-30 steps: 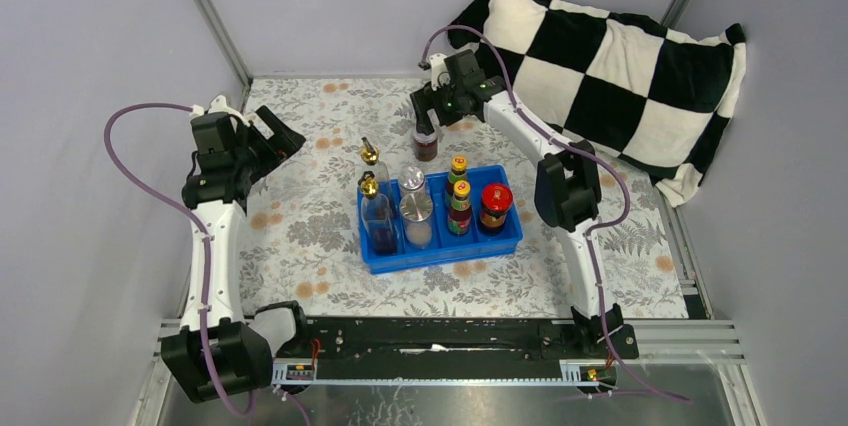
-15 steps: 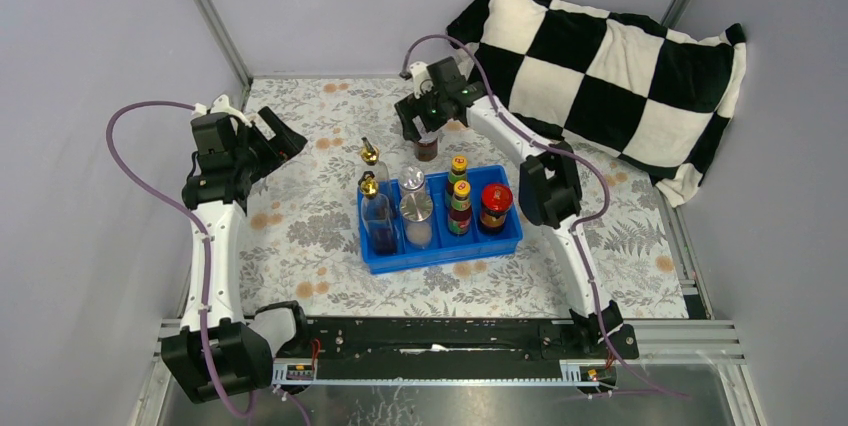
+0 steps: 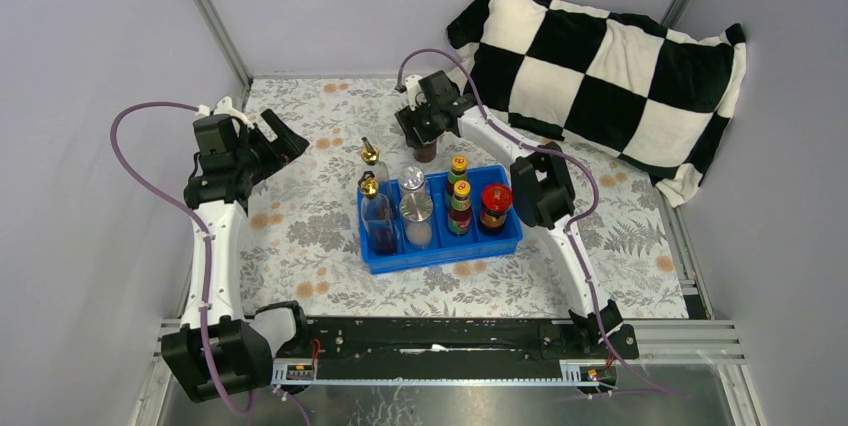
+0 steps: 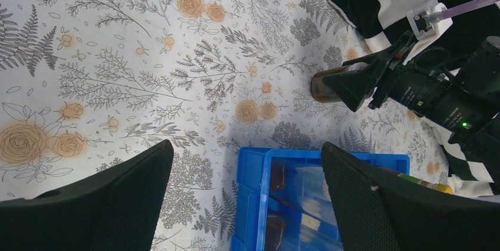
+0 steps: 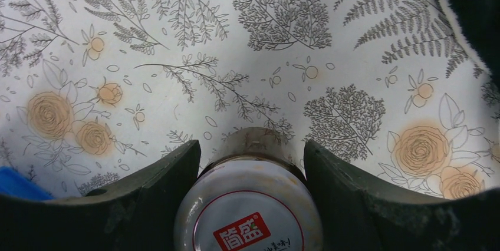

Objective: Organize the condiment bottles
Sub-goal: Pick up the bottle from the center of the board.

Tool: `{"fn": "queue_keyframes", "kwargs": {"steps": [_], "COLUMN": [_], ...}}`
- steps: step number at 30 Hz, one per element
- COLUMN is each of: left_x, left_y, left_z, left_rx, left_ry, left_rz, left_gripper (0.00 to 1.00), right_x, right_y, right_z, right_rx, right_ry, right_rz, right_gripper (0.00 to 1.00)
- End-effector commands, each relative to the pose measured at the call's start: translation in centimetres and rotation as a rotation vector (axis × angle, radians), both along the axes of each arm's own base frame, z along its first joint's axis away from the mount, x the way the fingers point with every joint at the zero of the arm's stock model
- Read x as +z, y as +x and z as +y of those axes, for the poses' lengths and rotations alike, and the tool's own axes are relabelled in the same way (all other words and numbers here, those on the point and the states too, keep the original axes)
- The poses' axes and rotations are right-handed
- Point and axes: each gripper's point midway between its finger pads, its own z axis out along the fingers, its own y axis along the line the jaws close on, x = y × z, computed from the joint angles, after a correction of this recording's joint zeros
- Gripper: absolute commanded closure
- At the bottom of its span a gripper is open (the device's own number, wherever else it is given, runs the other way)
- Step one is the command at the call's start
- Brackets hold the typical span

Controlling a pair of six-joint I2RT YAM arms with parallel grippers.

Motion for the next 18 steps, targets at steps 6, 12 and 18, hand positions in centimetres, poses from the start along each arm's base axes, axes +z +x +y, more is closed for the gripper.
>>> {"fn": "queue_keyframes", "kwargs": {"steps": [6,12,18], "left_x": [1.1,1.6,1.8], "left_y": [0.3,-0.2,-0.7], "left_z": [-0.2,-0.6,-1.2], "left_rx": [-0.024,-0.041,-0.055], "left_ry": [0.019,0.011,0.004], "left_rz": [-0.060,-0.068,-0.071], "left_gripper": [0.01,0.01,0.01], "right_x": [7.7,15.3,21.4], "right_y": [1.6,1.6,-1.0], "right_z": [-2.0,-5.4,-9.4], "right_rx": [-0.119,-0.216,-0.294], "right_ry": [0.047,0.085,0.110], "right_rz": [-0.154,-0.275,-0.349], "right_gripper": [0.47,0.48,0.48]}}
